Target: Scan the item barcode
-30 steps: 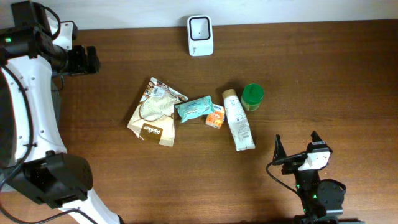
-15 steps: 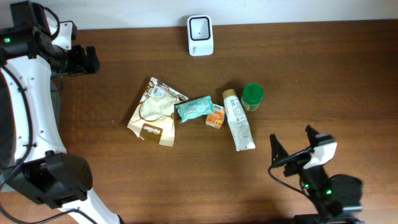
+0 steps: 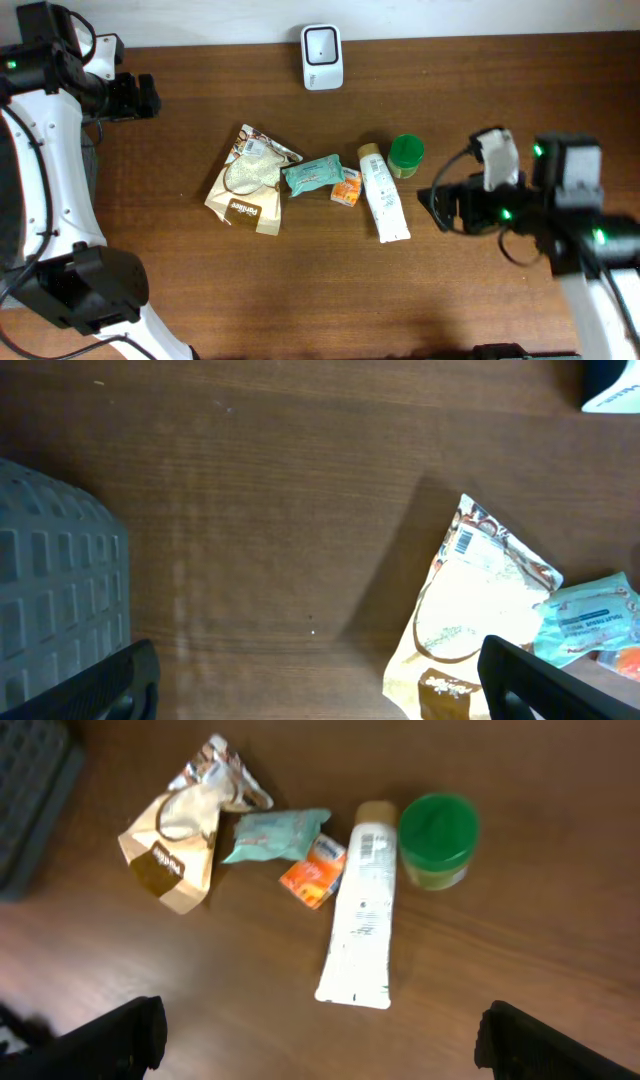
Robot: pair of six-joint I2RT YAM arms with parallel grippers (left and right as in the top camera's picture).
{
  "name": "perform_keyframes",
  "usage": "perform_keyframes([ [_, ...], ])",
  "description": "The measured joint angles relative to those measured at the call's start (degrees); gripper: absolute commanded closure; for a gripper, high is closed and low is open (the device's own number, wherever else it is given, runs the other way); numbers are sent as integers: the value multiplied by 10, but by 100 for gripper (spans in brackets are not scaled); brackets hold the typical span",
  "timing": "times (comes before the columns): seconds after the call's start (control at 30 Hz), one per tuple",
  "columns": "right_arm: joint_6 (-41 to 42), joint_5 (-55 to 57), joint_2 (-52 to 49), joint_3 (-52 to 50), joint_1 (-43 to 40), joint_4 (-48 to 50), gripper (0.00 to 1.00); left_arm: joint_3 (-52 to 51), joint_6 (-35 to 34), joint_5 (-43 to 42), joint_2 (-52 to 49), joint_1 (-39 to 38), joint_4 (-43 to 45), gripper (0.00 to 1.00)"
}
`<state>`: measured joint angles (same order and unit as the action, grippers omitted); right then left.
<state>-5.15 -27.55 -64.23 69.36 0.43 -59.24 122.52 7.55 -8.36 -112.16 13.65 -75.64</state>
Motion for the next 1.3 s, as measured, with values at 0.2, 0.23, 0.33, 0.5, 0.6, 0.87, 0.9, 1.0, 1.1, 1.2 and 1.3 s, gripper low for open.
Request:
perform_keyframes([
  [0.2, 0, -10, -136, 2, 0, -2, 0, 0, 0, 0, 0, 0, 0, 1],
  [0.23, 0, -11, -158, 2, 0, -2, 0, 0, 0, 0, 0, 0, 0, 1],
  [0.33, -7, -11, -232, 3, 0, -4, 18, 0, 0, 0, 0, 0, 0, 1],
  [0.5, -30, -25, -354, 3, 0, -3, 33, 0, 0, 0, 0, 0, 0, 1],
  [0.6, -47, -35, -409, 3, 0, 5, 34, 0, 0, 0, 0, 0, 0, 1],
  [0.87, -49, -67, -447, 0, 0, 99, 42, 0, 0, 0, 0, 0, 0, 1],
  [0.9, -41, -73, -447, -3, 1, 121, 43, 0, 0, 0, 0, 0, 0, 1],
  [1.0, -24, -80, -447, -18, 3, 154, 44, 0, 0, 0, 0, 0, 0, 1],
  [1.1, -16, -84, -447, -31, 8, 174, 44, 0, 0, 0, 0, 0, 0, 1],
  [1.2, -7, -87, -447, -47, 16, 198, 44, 0, 0, 0, 0, 0, 0, 1],
  [1.3, 6, -88, -447, -61, 24, 211, 44, 0, 0, 0, 0, 0, 0, 1],
])
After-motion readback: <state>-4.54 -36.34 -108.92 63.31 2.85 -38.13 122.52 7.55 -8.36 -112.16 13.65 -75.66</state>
